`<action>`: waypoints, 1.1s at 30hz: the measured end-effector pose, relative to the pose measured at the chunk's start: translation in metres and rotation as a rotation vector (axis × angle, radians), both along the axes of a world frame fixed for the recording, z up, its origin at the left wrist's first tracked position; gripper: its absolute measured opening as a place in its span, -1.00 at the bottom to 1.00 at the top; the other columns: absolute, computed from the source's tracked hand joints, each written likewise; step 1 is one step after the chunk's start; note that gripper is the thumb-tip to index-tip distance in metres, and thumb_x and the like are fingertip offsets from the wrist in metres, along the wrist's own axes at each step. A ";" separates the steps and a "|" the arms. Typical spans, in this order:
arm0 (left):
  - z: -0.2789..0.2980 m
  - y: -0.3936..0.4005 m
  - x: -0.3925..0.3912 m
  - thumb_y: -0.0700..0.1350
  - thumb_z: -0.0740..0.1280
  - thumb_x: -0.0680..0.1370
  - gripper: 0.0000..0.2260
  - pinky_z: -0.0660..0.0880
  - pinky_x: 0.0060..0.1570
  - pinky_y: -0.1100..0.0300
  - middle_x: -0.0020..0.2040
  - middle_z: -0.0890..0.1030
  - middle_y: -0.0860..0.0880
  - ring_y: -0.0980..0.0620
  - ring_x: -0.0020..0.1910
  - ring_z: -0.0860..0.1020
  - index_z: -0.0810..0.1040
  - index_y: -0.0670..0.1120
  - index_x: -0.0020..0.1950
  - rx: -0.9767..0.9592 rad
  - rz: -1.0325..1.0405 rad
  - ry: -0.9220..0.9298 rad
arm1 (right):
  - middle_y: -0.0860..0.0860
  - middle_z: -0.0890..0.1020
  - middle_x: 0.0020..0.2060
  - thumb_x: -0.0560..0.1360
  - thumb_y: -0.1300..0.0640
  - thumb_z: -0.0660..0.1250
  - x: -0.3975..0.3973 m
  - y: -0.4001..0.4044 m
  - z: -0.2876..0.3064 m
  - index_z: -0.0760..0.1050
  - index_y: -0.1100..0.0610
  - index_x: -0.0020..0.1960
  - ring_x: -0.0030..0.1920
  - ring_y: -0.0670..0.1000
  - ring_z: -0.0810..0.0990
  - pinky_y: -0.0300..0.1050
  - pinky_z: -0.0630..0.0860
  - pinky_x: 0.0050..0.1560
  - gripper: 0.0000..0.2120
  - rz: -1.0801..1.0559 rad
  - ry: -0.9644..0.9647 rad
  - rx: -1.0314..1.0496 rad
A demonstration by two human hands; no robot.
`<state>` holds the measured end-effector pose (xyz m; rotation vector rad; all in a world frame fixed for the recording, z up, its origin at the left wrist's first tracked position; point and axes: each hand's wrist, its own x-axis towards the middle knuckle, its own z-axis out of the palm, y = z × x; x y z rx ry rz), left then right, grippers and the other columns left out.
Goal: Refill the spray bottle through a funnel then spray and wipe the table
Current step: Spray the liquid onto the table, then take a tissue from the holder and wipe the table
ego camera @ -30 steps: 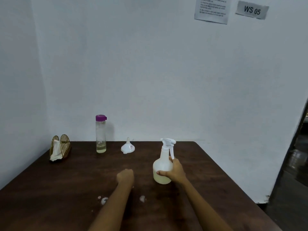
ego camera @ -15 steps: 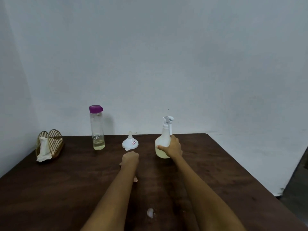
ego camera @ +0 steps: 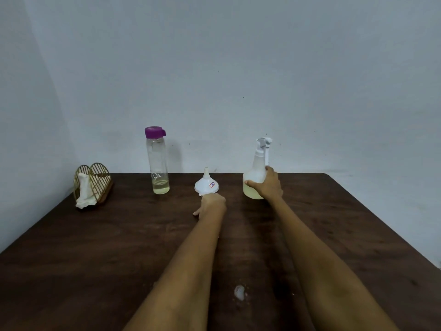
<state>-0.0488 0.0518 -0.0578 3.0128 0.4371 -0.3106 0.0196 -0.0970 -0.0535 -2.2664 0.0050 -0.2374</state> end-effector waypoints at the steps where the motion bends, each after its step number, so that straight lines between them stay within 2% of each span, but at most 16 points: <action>1: -0.003 0.003 0.004 -0.13 0.31 0.57 -0.61 0.41 -0.01 0.32 0.33 0.52 -0.09 0.03 0.30 0.51 0.37 -0.12 0.39 0.093 -0.049 0.013 | 0.08 0.32 0.38 0.33 -0.11 0.49 -0.001 0.000 -0.001 0.17 0.07 0.46 0.37 0.17 0.35 0.17 0.37 0.28 -0.17 -0.002 0.001 0.010; 2: -0.003 0.007 0.003 -0.16 0.34 0.55 -0.60 0.40 -0.04 0.29 0.31 0.54 -0.08 0.02 0.28 0.52 0.39 -0.10 0.37 0.211 -0.090 0.070 | 0.07 0.31 0.39 0.34 -0.11 0.48 -0.003 -0.001 -0.001 0.16 0.07 0.46 0.38 0.16 0.34 0.16 0.36 0.29 -0.17 -0.008 0.007 0.019; 4: -0.005 0.005 0.002 -0.19 0.35 0.54 -0.61 0.41 -0.07 0.27 0.28 0.55 -0.07 -0.03 0.26 0.54 0.42 -0.09 0.36 0.288 -0.145 0.098 | 0.07 0.32 0.39 0.35 -0.11 0.47 -0.005 0.000 0.000 0.15 0.07 0.47 0.38 0.16 0.33 0.16 0.35 0.29 -0.18 -0.020 0.013 0.026; 8: -0.003 -0.001 -0.001 -0.25 0.31 0.55 -0.64 0.53 -0.13 0.21 0.27 0.55 -0.10 -0.11 0.25 0.55 0.44 -0.13 0.35 0.246 -0.105 0.074 | 0.13 0.37 0.34 0.35 -0.09 0.48 -0.012 0.001 0.011 0.21 0.15 0.42 0.37 0.18 0.33 0.12 0.39 0.26 -0.22 -0.030 0.041 -0.066; 11: -0.001 -0.001 -0.004 -0.20 0.28 0.58 -0.67 0.42 -0.34 0.27 0.27 0.56 -0.12 -0.04 0.25 0.55 0.42 -0.13 0.35 0.313 -0.185 0.084 | 0.17 0.35 0.34 0.34 -0.08 0.49 -0.031 0.003 0.014 0.19 0.21 0.41 0.38 0.17 0.31 0.07 0.39 0.26 -0.19 -0.071 0.081 -0.103; 12: -0.002 0.001 -0.005 -0.19 0.28 0.58 -0.66 0.45 -0.26 0.27 0.28 0.56 -0.11 -0.02 0.26 0.54 0.42 -0.13 0.36 0.325 -0.189 0.083 | 0.17 0.35 0.34 0.34 -0.08 0.49 -0.041 0.004 0.013 0.17 0.21 0.41 0.38 0.17 0.31 0.06 0.38 0.26 -0.18 -0.087 0.080 -0.096; 14: -0.003 0.003 -0.006 -0.21 0.34 0.55 -0.62 0.48 0.04 0.24 0.31 0.53 -0.09 -0.02 0.29 0.50 0.43 -0.11 0.37 0.313 -0.171 0.046 | 0.17 0.34 0.34 0.37 -0.06 0.46 -0.061 0.006 0.010 0.15 0.19 0.44 0.37 0.17 0.31 0.06 0.38 0.26 -0.20 -0.098 0.050 -0.087; 17: 0.007 0.004 -0.022 -0.19 0.36 0.53 -0.60 0.43 0.21 0.13 0.33 0.48 -0.08 -0.06 0.33 0.45 0.43 -0.11 0.36 0.165 -0.130 -0.025 | 0.17 0.35 0.33 0.44 -0.06 0.39 -0.092 0.008 0.005 0.19 0.18 0.42 0.36 0.18 0.32 0.06 0.38 0.25 -0.31 -0.003 0.003 -0.125; 20: 0.014 0.018 -0.052 0.03 0.53 0.36 -0.42 0.40 0.22 0.10 0.29 0.50 -0.07 -0.06 0.31 0.47 0.44 -0.11 0.31 0.005 -0.095 -0.068 | 0.14 0.44 0.28 0.49 -0.07 0.34 -0.118 0.007 0.005 0.34 0.20 0.33 0.30 0.13 0.41 0.00 0.41 0.22 -0.47 0.136 -0.008 -0.166; 23: 0.014 0.034 -0.089 0.16 0.50 0.35 -0.43 0.37 0.20 0.12 0.27 0.53 -0.03 -0.03 0.28 0.48 0.51 -0.05 0.27 -0.118 -0.059 -0.079 | 0.12 0.49 0.25 0.50 -0.05 0.33 -0.142 0.009 0.014 0.39 0.20 0.30 0.25 0.09 0.47 -0.08 0.42 0.17 -0.53 0.225 -0.002 -0.198; 26: 0.020 0.056 -0.124 0.19 0.47 0.37 -0.51 0.40 0.16 0.12 0.22 0.56 -0.02 -0.02 0.24 0.51 0.57 -0.05 0.19 -0.190 -0.039 -0.063 | 0.11 0.55 0.21 0.50 -0.01 0.34 -0.159 0.021 0.029 0.44 0.21 0.26 0.22 0.07 0.51 -0.09 0.44 0.16 -0.57 0.298 -0.009 -0.241; 28: 0.026 0.083 -0.146 0.21 0.41 0.42 -0.55 0.44 0.13 0.09 0.18 0.60 -0.06 -0.04 0.18 0.54 0.60 -0.08 0.13 -0.217 0.032 -0.120 | 0.11 0.58 0.17 0.50 0.02 0.35 -0.166 0.038 0.038 0.47 0.23 0.21 0.20 0.08 0.53 -0.08 0.46 0.15 -0.62 0.335 -0.029 -0.250; 30: 0.033 0.118 -0.175 0.19 0.36 0.48 -0.56 0.45 0.14 0.08 0.20 0.58 -0.09 -0.05 0.19 0.54 0.56 -0.11 0.18 -0.181 0.127 -0.140 | 0.13 0.59 0.14 0.50 0.03 0.35 -0.174 0.061 0.043 0.49 0.24 0.17 0.18 0.09 0.54 -0.08 0.46 0.12 -0.65 0.370 -0.051 -0.266; 33: 0.040 0.172 -0.223 0.11 0.37 0.51 -0.51 0.43 0.20 0.10 0.31 0.48 -0.11 -0.07 0.28 0.48 0.42 -0.12 0.33 -0.073 0.255 -0.047 | 0.13 0.60 0.13 0.50 0.07 0.35 -0.190 0.105 0.039 0.50 0.23 0.18 0.16 0.10 0.55 -0.11 0.43 0.08 -0.68 0.426 -0.067 -0.273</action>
